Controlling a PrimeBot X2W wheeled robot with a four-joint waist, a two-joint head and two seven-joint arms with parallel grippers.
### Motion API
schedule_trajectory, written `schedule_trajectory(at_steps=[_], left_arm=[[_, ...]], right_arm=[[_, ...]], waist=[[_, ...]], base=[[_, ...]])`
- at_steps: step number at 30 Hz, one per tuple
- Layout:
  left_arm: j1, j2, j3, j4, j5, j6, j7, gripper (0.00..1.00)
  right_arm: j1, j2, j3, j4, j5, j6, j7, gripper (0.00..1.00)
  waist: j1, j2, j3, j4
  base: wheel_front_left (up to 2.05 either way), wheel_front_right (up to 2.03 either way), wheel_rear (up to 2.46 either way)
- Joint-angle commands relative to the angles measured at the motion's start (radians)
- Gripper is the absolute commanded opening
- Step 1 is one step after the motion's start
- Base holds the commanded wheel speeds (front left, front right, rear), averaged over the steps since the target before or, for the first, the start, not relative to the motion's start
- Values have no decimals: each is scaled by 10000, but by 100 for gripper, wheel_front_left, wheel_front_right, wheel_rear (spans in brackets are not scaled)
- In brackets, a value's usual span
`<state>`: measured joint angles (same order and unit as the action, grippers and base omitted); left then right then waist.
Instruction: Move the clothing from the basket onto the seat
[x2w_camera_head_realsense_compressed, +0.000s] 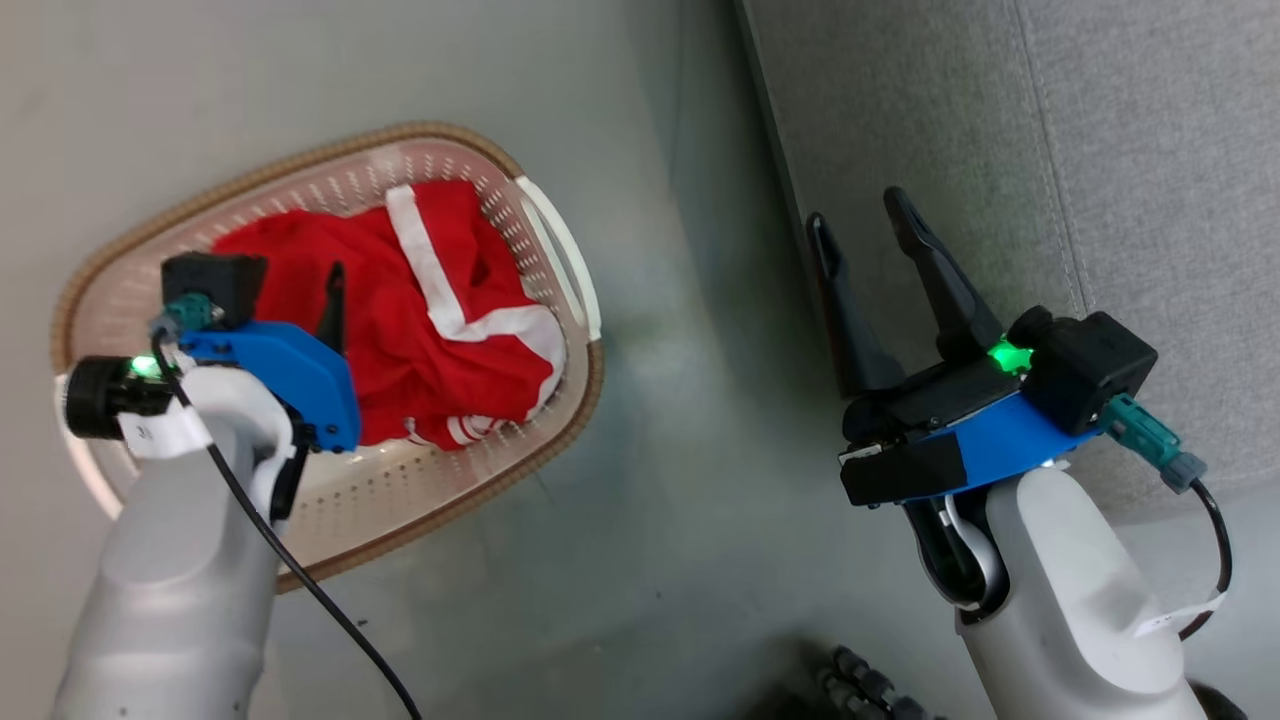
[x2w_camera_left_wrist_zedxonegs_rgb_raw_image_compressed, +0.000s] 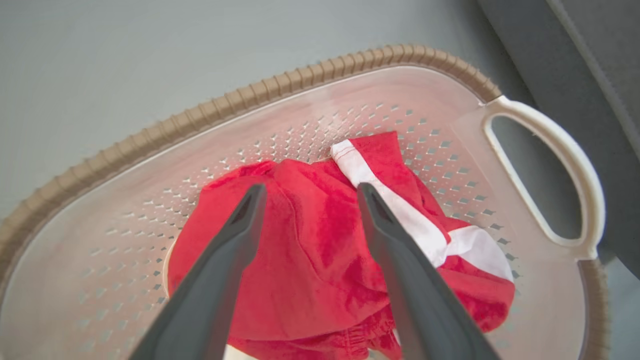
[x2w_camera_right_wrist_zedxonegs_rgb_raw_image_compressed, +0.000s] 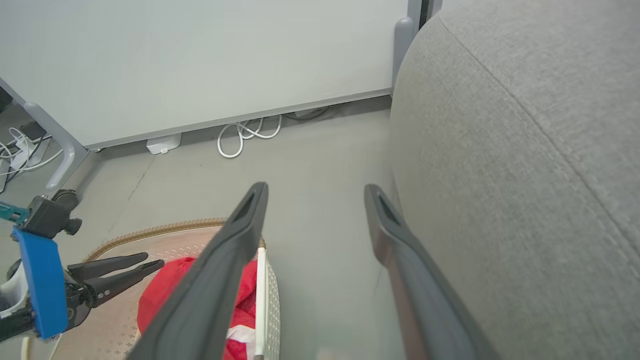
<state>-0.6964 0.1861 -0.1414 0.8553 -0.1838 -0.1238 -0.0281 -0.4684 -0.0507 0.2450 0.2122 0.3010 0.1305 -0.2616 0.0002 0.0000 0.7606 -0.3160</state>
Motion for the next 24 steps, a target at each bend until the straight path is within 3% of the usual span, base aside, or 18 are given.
schedule_trajectory(at_steps=[1,9,22,23,24], left_arm=[[-356,179,17,113,-31,-25,123,100],[-971,631,254,564,-281,144,773,100],[-1170,736,433,1382,-507,996,1583,100],[-1197,743,412,1413,-511,1023,1630,91],[-1206,745,384,1442,-509,1030,1665,46]], right_arm=[[-227,5,97,-111,164,3,-45,100],[-399,4,528,-436,866,3,-43,100],[-314,4,502,-578,1221,4,-44,100],[-326,4,503,-580,1238,4,-44,100],[-343,4,504,-581,1240,3,-44,100]], waist=[[-2,0,753,-526],[-2,0,1489,-1098],[-2,0,1749,-1257],[-2,0,1755,-1251],[-2,0,1759,-1248]], base=[[0,0,0],[0,0,0],[0,0,0],[0,0,0],[0,0,0]])
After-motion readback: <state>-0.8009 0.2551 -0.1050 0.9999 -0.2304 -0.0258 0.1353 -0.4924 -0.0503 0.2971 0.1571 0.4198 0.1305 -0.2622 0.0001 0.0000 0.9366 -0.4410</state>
